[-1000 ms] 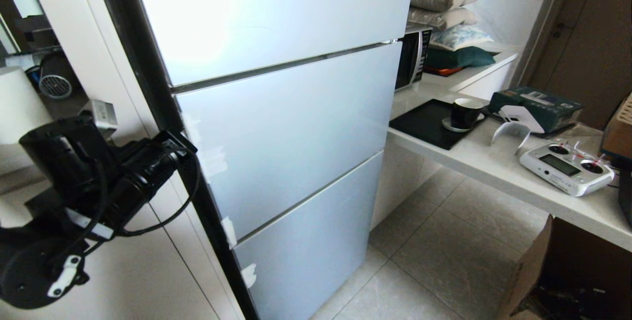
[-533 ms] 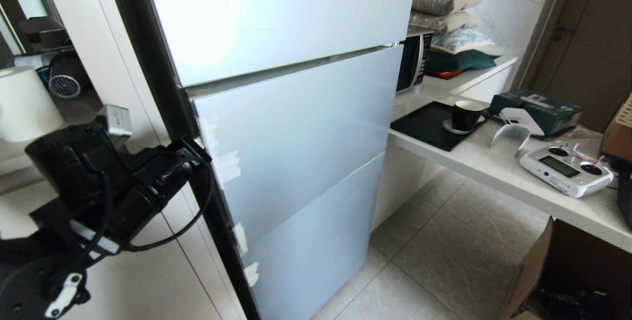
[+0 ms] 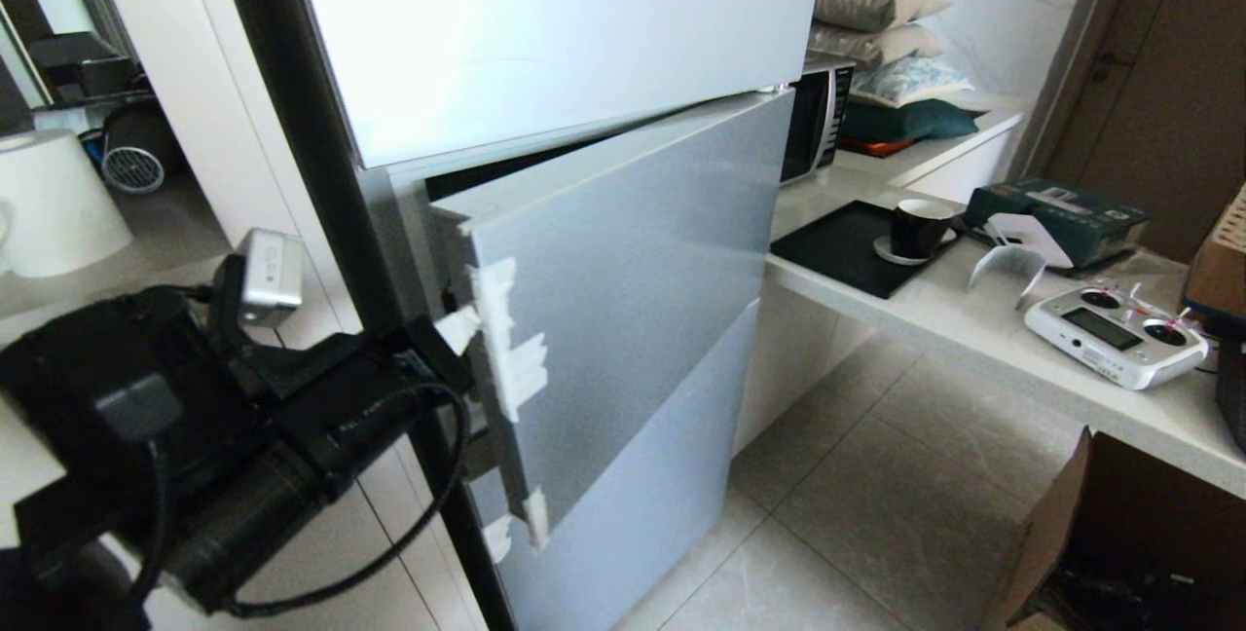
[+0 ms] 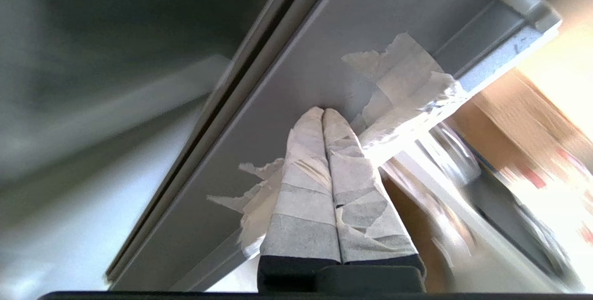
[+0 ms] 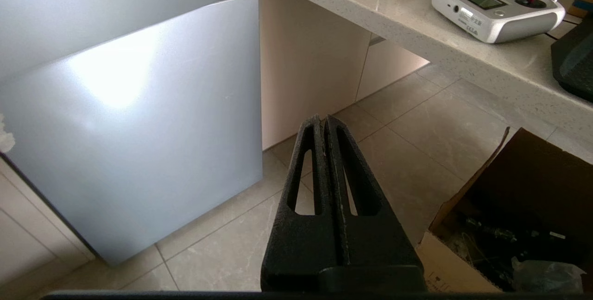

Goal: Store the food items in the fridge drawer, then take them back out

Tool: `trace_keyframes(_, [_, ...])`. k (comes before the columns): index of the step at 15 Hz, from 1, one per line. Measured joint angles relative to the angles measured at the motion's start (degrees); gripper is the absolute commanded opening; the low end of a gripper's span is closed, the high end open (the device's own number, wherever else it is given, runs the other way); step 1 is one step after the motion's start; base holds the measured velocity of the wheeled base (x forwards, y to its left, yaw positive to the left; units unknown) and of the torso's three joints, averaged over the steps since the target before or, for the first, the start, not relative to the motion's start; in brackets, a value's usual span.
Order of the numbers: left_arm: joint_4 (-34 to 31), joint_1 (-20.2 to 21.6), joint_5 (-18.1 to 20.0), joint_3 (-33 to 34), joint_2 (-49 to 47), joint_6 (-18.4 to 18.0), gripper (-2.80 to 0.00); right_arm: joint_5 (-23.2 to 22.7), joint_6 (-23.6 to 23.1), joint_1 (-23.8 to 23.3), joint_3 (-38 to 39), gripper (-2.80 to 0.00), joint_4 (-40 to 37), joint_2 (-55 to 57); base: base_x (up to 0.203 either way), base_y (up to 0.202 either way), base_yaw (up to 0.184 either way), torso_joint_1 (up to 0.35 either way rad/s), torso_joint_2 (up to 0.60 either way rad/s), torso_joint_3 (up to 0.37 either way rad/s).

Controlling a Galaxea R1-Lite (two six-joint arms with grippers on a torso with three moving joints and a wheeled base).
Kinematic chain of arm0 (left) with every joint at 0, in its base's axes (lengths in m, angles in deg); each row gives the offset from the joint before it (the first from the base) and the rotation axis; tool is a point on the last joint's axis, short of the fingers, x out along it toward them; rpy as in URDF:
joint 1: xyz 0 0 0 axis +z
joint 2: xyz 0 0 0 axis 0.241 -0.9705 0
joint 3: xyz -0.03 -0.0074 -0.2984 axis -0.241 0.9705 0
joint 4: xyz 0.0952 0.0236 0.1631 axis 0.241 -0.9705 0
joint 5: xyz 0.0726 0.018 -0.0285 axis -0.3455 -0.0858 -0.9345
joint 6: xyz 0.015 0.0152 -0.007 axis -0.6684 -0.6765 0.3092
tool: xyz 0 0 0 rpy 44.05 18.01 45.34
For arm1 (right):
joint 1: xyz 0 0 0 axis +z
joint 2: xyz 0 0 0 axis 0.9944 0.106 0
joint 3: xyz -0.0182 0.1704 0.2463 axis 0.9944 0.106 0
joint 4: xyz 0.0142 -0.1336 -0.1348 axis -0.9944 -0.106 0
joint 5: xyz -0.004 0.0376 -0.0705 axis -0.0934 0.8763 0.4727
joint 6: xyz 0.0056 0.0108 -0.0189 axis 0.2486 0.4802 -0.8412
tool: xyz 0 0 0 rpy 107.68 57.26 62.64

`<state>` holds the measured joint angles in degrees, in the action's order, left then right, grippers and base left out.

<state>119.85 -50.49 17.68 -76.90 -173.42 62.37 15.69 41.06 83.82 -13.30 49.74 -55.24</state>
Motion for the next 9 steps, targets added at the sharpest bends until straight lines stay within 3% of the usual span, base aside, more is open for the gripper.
trace_keyframes(2, [0.6, -4.7, 0.1, 2.9, 2.9, 0.0, -2.8, 0.0, 0.0, 0.0, 0.0, -2.8, 0.0, 0.0, 0.0, 0.0, 0.0, 0.0, 0.0, 0.0])
trace_keyframes(4, [0.0, -6.2, 0.2, 7.3, 8.2, 0.1, -2.8, 0.0, 0.0, 0.0, 0.0, -2.8, 0.0, 0.0, 0.0, 0.0, 0.0, 0.013, 0.01, 0.001])
trace_keyframes(9, [-10.4, -4.4, 2.1, 15.0, 27.2, -1.1, -2.8, 0.0, 0.0, -0.1, 0.0, -2.8, 0.0, 0.0, 0.0, 0.0, 0.0, 0.0, 0.0, 0.0])
